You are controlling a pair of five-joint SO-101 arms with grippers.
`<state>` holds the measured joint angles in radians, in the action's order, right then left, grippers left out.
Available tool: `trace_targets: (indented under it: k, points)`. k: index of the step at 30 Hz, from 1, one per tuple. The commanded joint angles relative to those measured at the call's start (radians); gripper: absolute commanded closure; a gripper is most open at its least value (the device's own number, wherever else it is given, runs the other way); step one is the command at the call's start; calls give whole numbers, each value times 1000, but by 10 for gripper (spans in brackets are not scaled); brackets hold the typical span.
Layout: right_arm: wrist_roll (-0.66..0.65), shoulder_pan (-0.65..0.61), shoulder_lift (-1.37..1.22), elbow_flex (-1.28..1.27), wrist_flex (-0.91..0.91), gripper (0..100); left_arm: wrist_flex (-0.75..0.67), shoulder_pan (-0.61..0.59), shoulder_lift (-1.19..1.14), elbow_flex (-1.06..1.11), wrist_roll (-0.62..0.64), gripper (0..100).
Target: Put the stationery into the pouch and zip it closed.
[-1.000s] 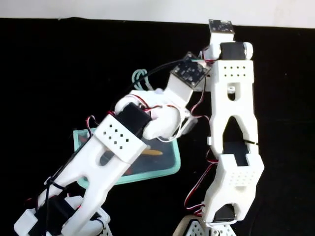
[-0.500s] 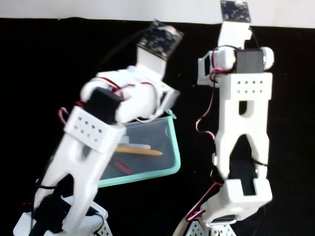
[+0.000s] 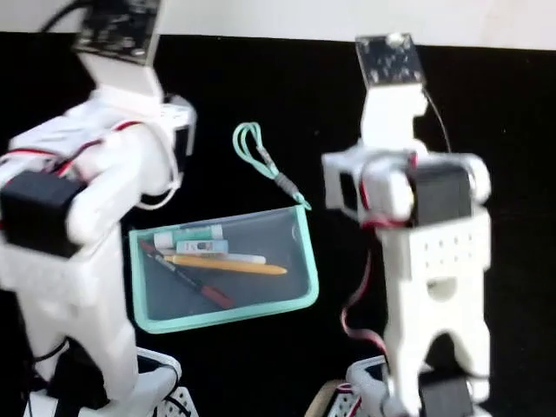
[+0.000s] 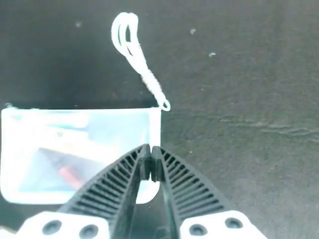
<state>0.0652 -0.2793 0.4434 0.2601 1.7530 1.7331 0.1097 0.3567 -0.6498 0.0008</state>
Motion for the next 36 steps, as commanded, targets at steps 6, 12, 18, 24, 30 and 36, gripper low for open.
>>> trace_targets:
  k: [6,12,18,24,30,36]
  points:
    - [5,-19,328,-140,7,977,8,-61,255,-38,0,990]
    - [3,-19,530,-305,7,994,8,-124,430,111,0,988]
    - [3,-16,694,-432,-5,993,6,-165,630,394,0,987]
    - [3,-15,832,-676,-142,993,-52,-165,840,746,0,986]
    - [3,-15,993,-1047,-378,993,-339,-170,1079,1236,0,986]
    - [3,-15,1193,-1400,-636,993,-761,-329,1336,1802,0,989]
